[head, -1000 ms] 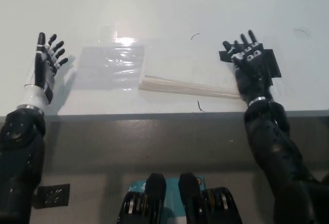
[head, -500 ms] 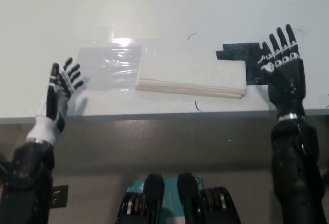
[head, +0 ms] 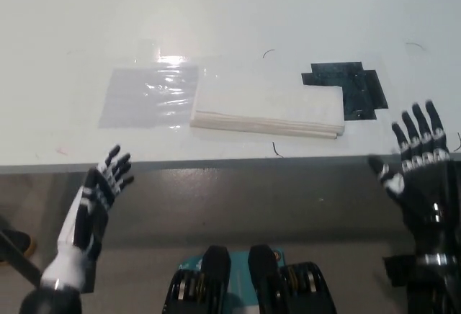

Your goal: A stack of napkins is kept in the middle of the table close to the robot and the robot places both its hands sideways on the stack. Then it moves its hands away from each other while pressing down on the napkins to make them smooth

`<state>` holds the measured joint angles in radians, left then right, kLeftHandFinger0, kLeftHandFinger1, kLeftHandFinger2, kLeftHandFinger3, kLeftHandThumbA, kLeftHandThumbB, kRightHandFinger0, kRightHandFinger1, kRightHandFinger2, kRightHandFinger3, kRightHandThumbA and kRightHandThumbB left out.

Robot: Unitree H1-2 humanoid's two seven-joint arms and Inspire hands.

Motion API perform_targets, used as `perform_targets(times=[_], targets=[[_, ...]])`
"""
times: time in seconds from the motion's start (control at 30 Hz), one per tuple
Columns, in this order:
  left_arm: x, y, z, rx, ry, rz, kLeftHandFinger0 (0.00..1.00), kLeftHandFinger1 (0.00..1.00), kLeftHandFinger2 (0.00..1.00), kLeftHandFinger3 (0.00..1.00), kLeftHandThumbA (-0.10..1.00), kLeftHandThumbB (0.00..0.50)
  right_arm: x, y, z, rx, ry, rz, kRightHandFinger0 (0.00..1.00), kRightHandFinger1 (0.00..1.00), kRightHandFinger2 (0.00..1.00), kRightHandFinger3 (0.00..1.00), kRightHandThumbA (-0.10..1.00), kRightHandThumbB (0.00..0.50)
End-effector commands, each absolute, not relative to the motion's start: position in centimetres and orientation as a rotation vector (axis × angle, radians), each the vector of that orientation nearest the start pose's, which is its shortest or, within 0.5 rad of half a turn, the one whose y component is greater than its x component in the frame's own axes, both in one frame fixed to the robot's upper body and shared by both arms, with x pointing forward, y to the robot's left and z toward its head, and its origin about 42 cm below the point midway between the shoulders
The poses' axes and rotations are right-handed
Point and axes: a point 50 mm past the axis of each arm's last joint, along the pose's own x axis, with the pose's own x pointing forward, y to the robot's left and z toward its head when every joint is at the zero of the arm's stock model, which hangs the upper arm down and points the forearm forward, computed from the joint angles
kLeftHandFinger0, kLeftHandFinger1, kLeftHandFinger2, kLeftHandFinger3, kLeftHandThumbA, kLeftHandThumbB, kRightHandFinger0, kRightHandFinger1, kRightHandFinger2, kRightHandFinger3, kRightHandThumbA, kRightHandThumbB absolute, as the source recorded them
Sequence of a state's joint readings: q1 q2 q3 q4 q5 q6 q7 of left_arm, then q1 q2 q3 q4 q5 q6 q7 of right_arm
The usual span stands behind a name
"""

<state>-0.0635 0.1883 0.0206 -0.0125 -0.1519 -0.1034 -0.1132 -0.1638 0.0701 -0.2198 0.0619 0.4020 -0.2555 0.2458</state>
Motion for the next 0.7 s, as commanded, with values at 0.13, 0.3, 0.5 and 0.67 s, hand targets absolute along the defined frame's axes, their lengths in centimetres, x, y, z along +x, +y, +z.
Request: perform_targets(times=[0.13, 0.3, 0.5, 0.67], targets=[[21.8, 24.1, 17.6, 0.158, -0.486, -0.304, 1.0, 1.0, 1.0, 1.0, 1.0, 0.295, 24.6, -18.6, 19.6, 0.161, -0.677, 0.24, 1.0, 1.0, 1.0, 1.0, 1.0, 0.285], [22.9, 25.1, 14.1, 0.239, -0.397, -0.245, 1.0, 1.0, 1.0, 1.0, 1.0, 0.309, 25.1, -18.4, 17.0, 0.167, -0.578, 0.215, 1.0, 1.0, 1.0, 1.0, 1.0, 0.262], [24.7, 25.3, 11.9, 0.279, -0.334, -0.214, 1.0, 1.0, 1.0, 1.0, 1.0, 0.351, 25.8, -18.9, 14.6, 0.157, -0.489, 0.182, 1.0, 1.0, 1.0, 1.0, 1.0, 0.211], [24.9, 25.5, 11.4, 0.26, -0.294, -0.206, 1.0, 1.0, 1.0, 1.0, 1.0, 0.341, 26.8, -19.2, 12.9, 0.17, -0.436, 0.174, 1.0, 1.0, 1.0, 1.0, 1.0, 0.194]])
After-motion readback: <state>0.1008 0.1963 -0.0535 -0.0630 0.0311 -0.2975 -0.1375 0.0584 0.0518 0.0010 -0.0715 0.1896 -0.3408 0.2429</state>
